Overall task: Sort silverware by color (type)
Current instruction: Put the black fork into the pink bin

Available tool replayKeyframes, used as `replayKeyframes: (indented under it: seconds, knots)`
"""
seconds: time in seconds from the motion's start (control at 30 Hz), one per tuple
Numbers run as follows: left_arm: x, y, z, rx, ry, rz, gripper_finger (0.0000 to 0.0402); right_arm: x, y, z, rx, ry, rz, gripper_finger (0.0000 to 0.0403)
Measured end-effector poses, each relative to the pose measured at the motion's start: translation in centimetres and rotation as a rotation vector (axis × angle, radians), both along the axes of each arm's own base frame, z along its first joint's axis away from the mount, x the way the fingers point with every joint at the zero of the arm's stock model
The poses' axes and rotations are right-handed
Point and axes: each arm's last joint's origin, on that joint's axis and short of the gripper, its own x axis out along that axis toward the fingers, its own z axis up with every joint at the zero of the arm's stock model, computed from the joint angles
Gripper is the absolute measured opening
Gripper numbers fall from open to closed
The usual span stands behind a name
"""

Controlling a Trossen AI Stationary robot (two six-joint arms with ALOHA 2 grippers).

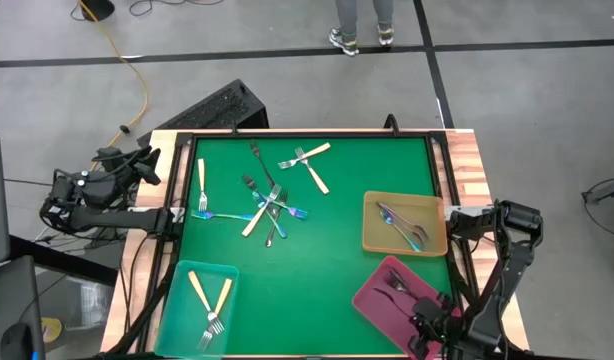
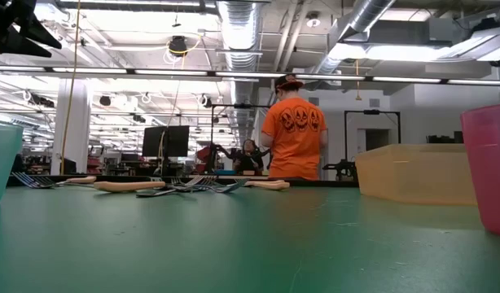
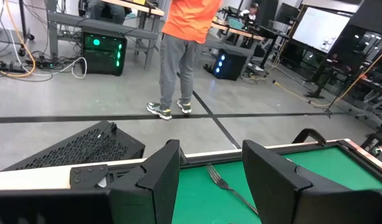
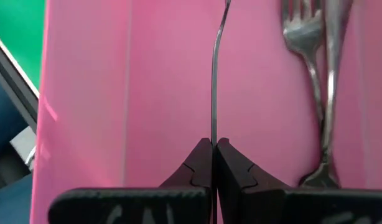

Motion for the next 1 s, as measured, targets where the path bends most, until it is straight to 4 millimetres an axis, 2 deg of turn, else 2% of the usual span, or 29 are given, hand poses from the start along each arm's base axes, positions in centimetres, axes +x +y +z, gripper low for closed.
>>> replayKeyframes:
  seconds: [1.0]
  knots:
    - [0.00, 0.00, 0.00, 0.000, 0.000, 0.000, 0.0158, 0.59, -0.34, -0.48, 0.019, 0.037, -0.008, 0.0033]
